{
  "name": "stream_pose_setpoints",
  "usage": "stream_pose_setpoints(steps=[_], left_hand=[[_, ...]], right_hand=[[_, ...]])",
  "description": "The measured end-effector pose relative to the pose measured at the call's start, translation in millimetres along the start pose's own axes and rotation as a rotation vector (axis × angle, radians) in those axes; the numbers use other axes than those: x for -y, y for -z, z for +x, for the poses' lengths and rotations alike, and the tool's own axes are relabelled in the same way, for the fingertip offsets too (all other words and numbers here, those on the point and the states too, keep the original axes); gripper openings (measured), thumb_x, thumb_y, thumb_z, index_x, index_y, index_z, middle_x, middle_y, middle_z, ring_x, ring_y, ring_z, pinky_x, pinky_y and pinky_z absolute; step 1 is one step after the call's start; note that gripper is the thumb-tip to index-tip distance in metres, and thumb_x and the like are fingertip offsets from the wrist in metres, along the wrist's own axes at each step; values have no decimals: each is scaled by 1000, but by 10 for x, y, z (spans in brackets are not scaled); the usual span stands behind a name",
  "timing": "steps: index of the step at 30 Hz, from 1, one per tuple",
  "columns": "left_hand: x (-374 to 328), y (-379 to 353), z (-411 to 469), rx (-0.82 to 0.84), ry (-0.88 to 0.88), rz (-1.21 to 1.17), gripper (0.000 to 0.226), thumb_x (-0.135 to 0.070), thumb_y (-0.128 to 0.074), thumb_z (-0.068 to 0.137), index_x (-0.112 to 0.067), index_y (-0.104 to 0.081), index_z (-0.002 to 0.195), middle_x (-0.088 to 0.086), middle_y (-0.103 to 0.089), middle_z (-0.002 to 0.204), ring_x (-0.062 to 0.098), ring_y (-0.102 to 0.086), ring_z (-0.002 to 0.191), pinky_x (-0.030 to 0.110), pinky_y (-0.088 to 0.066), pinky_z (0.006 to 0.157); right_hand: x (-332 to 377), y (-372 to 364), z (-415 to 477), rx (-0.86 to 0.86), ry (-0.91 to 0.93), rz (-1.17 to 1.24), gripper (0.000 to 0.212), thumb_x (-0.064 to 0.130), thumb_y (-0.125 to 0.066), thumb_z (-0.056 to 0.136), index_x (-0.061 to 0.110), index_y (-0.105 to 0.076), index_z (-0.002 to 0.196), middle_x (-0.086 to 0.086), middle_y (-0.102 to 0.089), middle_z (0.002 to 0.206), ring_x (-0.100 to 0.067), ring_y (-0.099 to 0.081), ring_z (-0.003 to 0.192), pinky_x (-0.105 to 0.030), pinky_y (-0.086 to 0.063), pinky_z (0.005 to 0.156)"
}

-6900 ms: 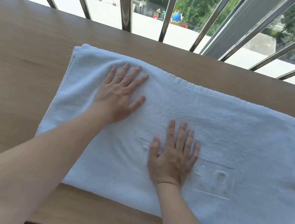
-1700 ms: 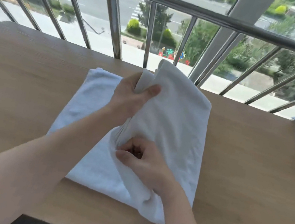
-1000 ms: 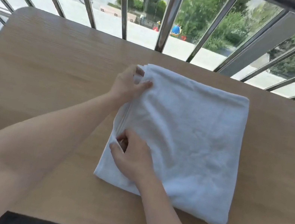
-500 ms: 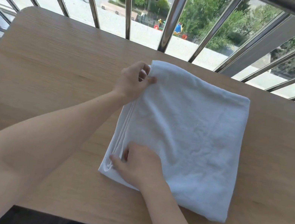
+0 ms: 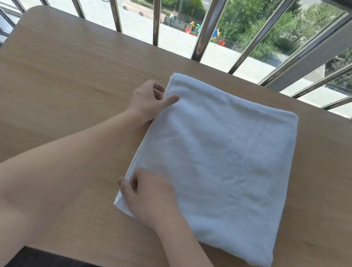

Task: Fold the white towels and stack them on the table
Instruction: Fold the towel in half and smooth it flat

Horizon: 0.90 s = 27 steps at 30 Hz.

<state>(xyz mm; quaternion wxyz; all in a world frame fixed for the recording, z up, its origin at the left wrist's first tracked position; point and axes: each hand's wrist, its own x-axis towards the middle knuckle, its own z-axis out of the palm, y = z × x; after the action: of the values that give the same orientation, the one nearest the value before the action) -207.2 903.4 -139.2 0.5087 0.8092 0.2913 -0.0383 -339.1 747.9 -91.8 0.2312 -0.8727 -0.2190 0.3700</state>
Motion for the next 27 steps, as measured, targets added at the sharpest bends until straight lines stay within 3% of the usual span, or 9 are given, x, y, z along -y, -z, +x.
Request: stream_pose_setpoints(steps=[3,6,8,11,14,18,20,24,27], left_hand=[[45,31,-50,48,8,39,50,-63,-81,72,-25,-62,99,-11,-63,93,0,-59,84,15,-41,62],[48,28,-111,75,-7,69,37,-57,-81,76,-25,-67,88,-11,-66,86,0,-61,76,13,-42,57],[9,32,-132,40,-79,32,24,-49,-81,79,-29,-68,79,-14,-66,77,-8,-58,64,6,-39,52],[16,19,-179,-40,-117,-28,19,-40,-81,81,-29,-67,75,-16,-63,73,-9,-53,57,5,-37,53],[85,-38,-255,-59,-38,-37,25,-46,-77,84,-22,-70,86,-15,-65,77,-2,-57,67,7,-38,56],[128,-54,-397,42,-47,81,42,-62,-77,77,-22,-67,85,-13,-67,77,2,-61,70,17,-45,58],[106,-25,-426,105,-21,94,40,-59,-80,74,-22,-70,86,-12,-70,80,5,-67,75,23,-51,61],[35,56,-411,48,-59,-20,28,-48,-86,73,-24,-72,78,-14,-70,71,-1,-64,63,17,-48,54],[108,60,-485,12,7,-34,34,-51,-82,77,-19,-72,83,-8,-71,79,9,-65,71,24,-51,63]], right_hand=[[-98,14,-59,-57,3,144,36,56,-42,99,27,-51,81,9,-56,69,-7,-51,66,-27,-35,58],[-272,91,-160,-269,4,172,22,48,-48,97,30,-54,85,11,-54,67,-8,-53,67,-26,-42,62],[-454,163,-219,-484,28,140,14,41,-52,94,29,-59,92,14,-56,76,-6,-54,75,-23,-44,70],[-798,224,-239,-739,-15,-145,26,36,-55,88,23,-66,107,7,-59,102,-15,-54,96,-32,-39,87],[-1007,127,-229,-739,-56,-296,37,39,-53,90,23,-64,121,-3,-55,120,-27,-53,110,-40,-36,97],[-1069,2,-190,-738,-56,-339,38,39,-53,94,24,-60,128,-5,-52,127,-29,-51,115,-44,-35,101],[-1055,35,-184,-737,-61,-333,37,40,-53,94,25,-60,127,-5,-52,127,-27,-49,114,-44,-34,101],[-1155,295,-239,-738,28,-342,34,39,-48,94,26,-61,123,-2,-56,123,-25,-51,113,-40,-32,97],[-1455,543,-342,-711,-38,-398,33,36,-56,94,24,-61,125,-5,-55,132,-29,-50,123,-44,-31,105]])
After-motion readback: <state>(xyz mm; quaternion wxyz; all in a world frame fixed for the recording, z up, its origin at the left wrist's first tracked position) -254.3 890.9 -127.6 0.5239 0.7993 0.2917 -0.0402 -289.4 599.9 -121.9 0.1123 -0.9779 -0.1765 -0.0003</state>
